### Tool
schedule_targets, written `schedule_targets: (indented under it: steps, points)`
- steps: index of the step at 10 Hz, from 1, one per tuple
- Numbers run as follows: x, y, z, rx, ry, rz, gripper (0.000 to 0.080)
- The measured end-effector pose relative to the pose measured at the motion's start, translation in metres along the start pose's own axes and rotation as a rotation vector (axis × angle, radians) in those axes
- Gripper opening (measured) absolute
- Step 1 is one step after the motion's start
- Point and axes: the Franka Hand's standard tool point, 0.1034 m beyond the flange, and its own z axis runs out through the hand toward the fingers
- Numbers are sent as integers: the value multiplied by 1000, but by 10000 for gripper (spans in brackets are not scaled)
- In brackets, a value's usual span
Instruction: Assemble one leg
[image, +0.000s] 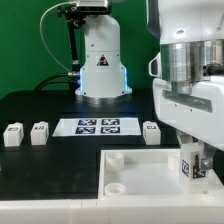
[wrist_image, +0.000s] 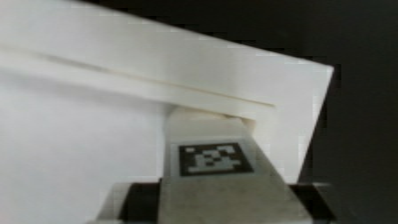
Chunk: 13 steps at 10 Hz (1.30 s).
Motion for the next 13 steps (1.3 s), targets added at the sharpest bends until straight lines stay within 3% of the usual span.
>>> schedule_targets:
  steps: [4,7,8,9,10,12,13]
  points:
    - [6,0,1,0,-10,395,297]
    - [6,0,1,7,10,368,297]
    - [5,1,1,7,9,365,473]
    - [-4,2,-1,8,4,352,589]
    - [-14,0,-7,15,-6,338,589]
    - [-28,-25,-29,62,-36,327,646]
    - [-32,-34,-30,73,-40,325,646]
